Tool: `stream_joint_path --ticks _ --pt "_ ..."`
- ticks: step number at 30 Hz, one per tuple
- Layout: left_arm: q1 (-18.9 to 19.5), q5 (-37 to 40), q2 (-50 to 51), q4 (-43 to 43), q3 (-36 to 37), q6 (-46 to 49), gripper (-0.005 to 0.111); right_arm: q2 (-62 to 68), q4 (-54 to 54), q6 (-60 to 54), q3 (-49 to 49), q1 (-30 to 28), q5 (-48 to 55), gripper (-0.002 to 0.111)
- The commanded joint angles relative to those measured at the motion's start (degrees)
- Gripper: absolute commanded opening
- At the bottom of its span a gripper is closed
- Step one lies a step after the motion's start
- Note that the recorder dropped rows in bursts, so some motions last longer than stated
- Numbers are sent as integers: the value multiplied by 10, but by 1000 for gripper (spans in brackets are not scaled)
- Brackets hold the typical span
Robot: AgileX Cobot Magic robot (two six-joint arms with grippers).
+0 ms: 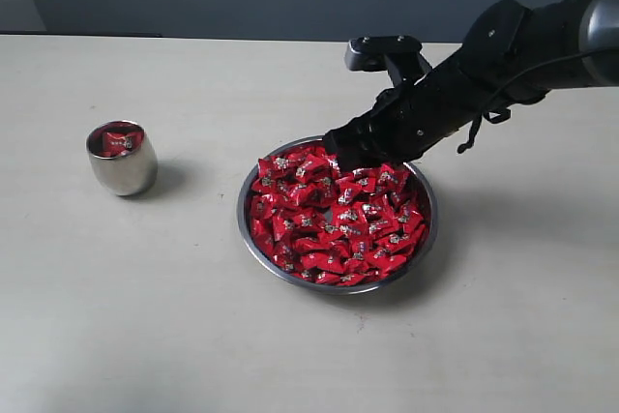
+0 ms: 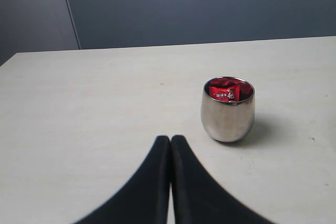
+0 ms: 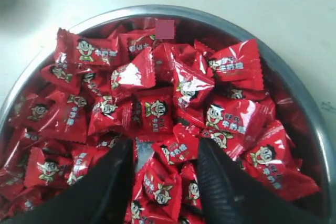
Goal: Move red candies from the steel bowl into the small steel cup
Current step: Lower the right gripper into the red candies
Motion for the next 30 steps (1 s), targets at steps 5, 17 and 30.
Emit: stream_joint_path --ticks 5,17,30 --pt "0 -1 -3 -1 2 -1 0 7 -160 96 -13 -3 3 39" --pt "0 -1 -3 -1 2 -1 0 26 -197 107 -45 -3 -8 39" --pt "0 -1 -3 -1 2 -1 0 59 -256 107 -47 -3 11 39"
